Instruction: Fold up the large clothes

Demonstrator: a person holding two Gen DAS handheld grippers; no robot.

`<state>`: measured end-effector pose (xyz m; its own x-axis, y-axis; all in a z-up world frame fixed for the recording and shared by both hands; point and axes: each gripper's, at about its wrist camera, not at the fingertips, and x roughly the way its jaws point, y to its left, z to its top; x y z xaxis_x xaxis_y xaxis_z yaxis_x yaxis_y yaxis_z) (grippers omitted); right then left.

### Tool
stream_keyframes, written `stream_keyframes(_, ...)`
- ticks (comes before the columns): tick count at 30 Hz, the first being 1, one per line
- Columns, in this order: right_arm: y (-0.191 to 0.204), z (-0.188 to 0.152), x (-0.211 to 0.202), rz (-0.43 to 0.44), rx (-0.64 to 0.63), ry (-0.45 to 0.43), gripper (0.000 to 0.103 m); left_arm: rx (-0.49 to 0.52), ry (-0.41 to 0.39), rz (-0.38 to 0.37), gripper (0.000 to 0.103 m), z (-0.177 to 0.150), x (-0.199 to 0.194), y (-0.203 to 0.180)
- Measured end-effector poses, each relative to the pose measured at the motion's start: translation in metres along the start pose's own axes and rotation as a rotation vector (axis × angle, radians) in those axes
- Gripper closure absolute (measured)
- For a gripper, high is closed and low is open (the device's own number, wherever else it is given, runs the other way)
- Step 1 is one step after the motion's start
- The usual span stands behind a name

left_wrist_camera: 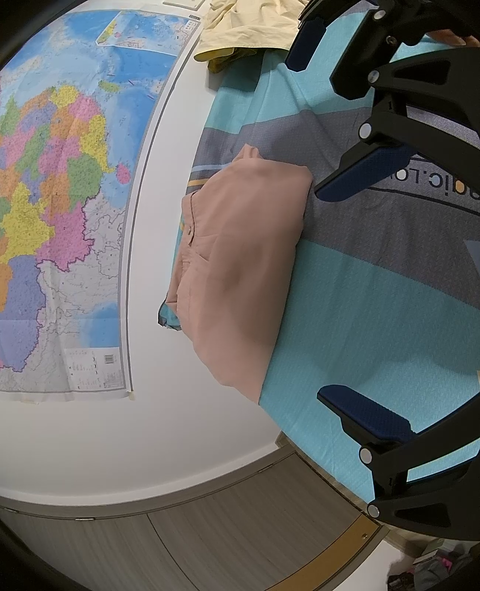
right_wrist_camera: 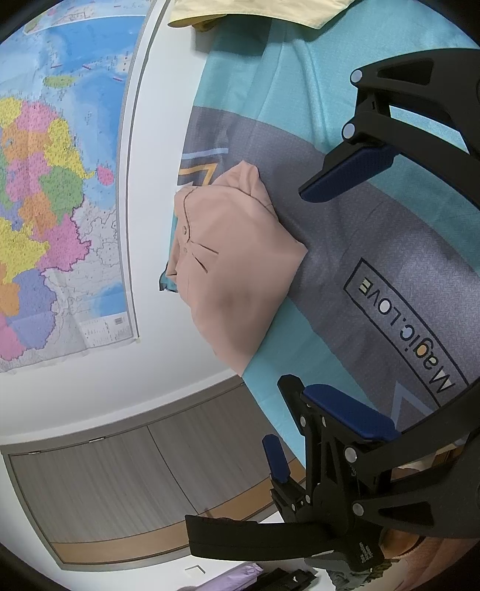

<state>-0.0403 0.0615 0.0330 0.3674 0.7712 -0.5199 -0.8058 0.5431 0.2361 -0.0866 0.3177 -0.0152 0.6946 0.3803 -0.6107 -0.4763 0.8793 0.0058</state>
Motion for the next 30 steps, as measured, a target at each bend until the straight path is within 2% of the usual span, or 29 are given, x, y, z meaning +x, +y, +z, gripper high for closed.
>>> stream_keyframes(21, 0.0000, -0.0008, 0.0006, 0.004, 0.001, 0.003, 0.006, 0.002, -0.002, 0.002, 0.007, -0.0012, 0.0017, -0.0003)
stream_keyframes(27, 0.0011, -0.0018, 0.0013, 0.001, 0.005, 0.002, 0.006, 0.003, -0.047, 0.004, 0.007, -0.0002, -0.0028, -0.0004)
stream_keyframes(30, -0.0007, -0.0034, -0.0001, -0.007, 0.013, 0.001, 0.006, 0.003, -0.023, -0.014, 0.007, 0.0001, -0.0001, -0.0027)
